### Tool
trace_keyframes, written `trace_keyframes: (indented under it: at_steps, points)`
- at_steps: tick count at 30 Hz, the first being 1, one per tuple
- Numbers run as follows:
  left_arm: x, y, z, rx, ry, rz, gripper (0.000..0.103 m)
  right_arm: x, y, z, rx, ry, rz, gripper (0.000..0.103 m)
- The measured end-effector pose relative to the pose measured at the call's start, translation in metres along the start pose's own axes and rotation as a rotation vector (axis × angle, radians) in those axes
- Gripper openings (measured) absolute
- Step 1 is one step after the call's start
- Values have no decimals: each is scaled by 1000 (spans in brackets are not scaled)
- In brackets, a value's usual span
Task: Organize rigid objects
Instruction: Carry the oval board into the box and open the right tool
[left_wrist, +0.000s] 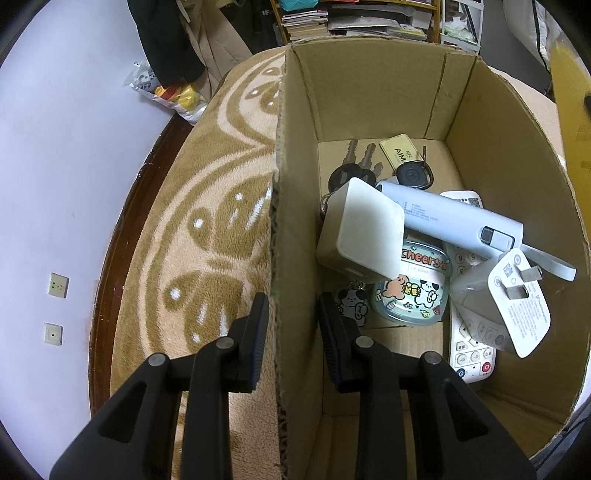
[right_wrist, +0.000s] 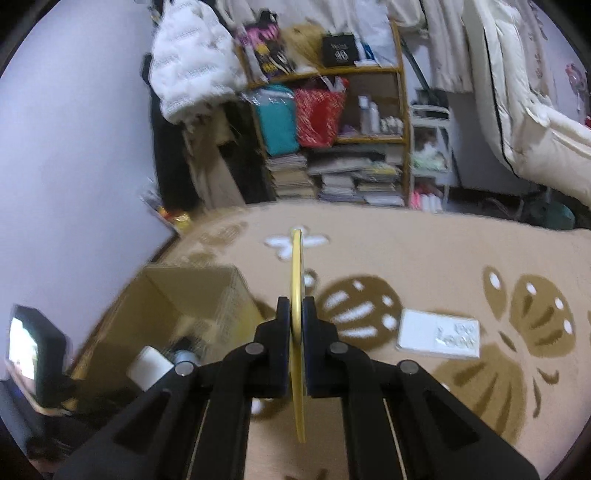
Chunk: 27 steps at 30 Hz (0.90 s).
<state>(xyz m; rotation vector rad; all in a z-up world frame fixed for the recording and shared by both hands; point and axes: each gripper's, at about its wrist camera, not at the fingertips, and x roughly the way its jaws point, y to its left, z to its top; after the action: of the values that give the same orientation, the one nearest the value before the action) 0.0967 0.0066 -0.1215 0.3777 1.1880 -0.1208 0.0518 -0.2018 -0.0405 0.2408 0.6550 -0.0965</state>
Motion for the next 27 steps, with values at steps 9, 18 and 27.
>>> trace_keyframes:
  at_steps: [9, 18, 27]
  points:
    - [0, 0, 0, 2, 1, 3, 27, -29, 28, 14, 18, -80, 193, 7]
    - [0, -1, 0, 2, 1, 2, 27, -7, 57, -3, 9, -2, 306, 7]
    - [1, 1, 0, -5, 4, -6, 27, 15, 65, -21, 55, 104, 397, 7]
